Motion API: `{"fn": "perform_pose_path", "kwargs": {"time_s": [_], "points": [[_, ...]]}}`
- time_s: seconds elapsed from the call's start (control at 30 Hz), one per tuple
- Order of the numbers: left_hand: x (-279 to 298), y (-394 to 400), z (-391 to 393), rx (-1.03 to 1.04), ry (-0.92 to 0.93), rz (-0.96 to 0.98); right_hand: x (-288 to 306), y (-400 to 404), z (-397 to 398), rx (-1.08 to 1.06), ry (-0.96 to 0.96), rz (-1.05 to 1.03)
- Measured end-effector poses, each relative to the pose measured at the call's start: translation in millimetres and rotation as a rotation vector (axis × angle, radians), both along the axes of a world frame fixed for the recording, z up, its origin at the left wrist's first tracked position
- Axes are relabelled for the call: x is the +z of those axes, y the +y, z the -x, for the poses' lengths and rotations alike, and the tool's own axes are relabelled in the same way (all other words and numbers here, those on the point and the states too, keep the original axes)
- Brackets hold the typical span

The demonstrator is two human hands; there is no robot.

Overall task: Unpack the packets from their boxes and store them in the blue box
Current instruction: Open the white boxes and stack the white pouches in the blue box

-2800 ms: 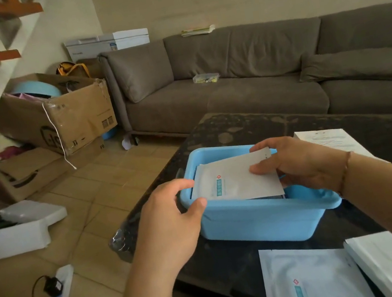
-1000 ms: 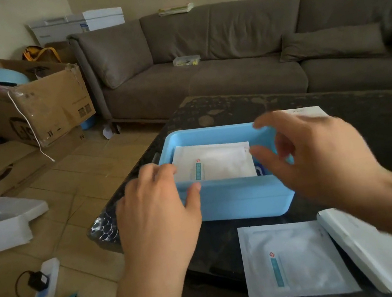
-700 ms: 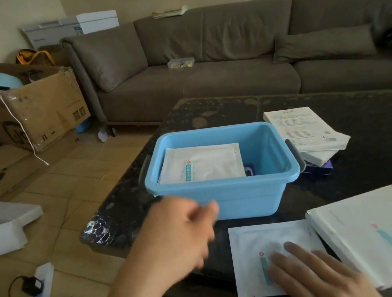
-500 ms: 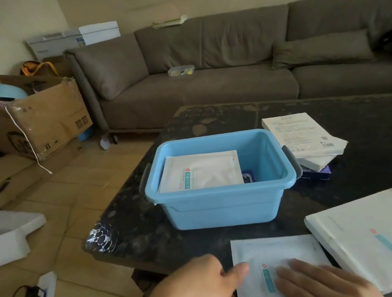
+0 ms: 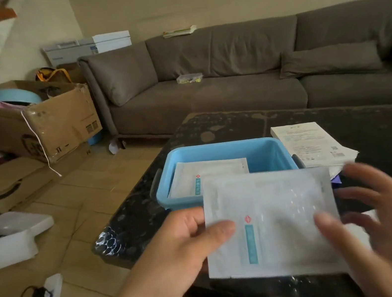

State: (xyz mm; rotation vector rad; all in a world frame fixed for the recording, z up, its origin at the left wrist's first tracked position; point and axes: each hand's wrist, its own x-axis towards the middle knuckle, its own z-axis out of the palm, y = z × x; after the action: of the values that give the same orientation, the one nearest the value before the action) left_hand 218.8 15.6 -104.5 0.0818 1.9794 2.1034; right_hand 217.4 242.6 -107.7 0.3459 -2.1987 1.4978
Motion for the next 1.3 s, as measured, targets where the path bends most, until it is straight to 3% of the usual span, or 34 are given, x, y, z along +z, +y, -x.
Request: {"fn": "perform_pose_path", "kwargs": {"time_s": [0.1, 0.33, 0.4, 0.63, 0.8, 0.87, 1.07, 1.3], "points": [[11.4, 1.8, 5.4, 0.185, 0.067, -0.043, 32.1, -3.0, 31.9, 0.277, -0.449, 0.226], [11.8, -15.8, 28.4, 0.862, 0.234, 0.08, 52.0, -27.5, 111.0, 0.237, -0.475, 0.118], [6.5, -24.5, 31.3, 0.969, 0.277, 0.202, 52.8, -39.5, 131.9, 0.23, -0.541, 0.107], [-3.0, -28.3, 32.9, 0.797, 0.208, 0.694, 28.3, -66.2, 166.2, 0.241, -0.748, 0.06], [-8.5, -20.6, 33.8, 0.654, 0.273, 0.893, 20.8, -74.6, 165.6, 0.267, -0.764, 0.049], [-10.0, -17.8, 34.5, 0.635, 0.284, 0.975, 21.6, -76.4, 163.5, 0.223, -0.694, -0.076], [-13.0, -9.6, 37.6, 0.533, 0.163, 1.317, 29.1, -74.5, 157.1, 0.194, -0.435, -0.786], [-8.2, 0.5, 38.2, 0.54, 0.109, 1.386, 25.9, -70.1, 154.5, 0.139, -0.4, -0.996]]}}
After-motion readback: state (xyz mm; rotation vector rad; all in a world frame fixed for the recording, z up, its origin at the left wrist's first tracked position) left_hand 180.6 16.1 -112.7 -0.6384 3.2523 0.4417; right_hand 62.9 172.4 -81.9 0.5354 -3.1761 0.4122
